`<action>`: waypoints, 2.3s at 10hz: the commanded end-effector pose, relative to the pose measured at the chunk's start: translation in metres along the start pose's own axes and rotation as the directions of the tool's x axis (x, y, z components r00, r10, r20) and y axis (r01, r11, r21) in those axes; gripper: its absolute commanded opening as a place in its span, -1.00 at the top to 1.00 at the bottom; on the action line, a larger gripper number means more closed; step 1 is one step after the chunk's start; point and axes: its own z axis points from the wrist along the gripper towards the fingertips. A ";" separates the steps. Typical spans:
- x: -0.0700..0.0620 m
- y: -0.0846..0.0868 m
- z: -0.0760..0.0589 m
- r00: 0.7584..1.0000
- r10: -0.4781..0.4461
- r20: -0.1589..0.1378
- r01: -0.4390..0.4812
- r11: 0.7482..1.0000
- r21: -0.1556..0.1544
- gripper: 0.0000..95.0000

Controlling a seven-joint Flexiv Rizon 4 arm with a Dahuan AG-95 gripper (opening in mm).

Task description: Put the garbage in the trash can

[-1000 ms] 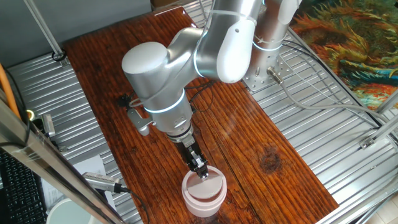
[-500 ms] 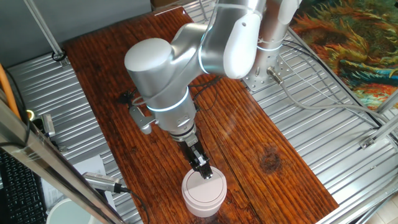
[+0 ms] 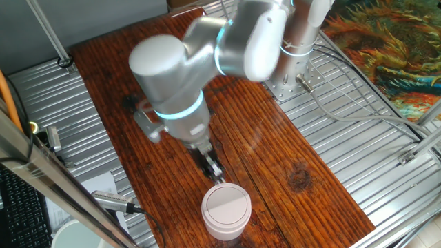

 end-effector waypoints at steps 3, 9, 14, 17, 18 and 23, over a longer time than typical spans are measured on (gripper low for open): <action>0.011 -0.077 -0.022 1.000 -0.015 -0.016 0.017 0.991 0.131 1.00; 0.026 -0.143 -0.011 0.997 -0.076 -0.026 0.079 0.978 0.191 1.00; 0.029 -0.152 -0.009 1.000 -0.010 -0.006 0.011 0.990 0.138 1.00; 0.029 -0.152 -0.009 0.985 0.162 0.051 -0.169 0.968 0.185 1.00; 0.029 -0.152 -0.009 0.975 0.217 0.058 -0.224 0.956 0.189 1.00; 0.033 -0.202 -0.003 0.992 0.128 0.006 -0.125 0.958 0.258 1.00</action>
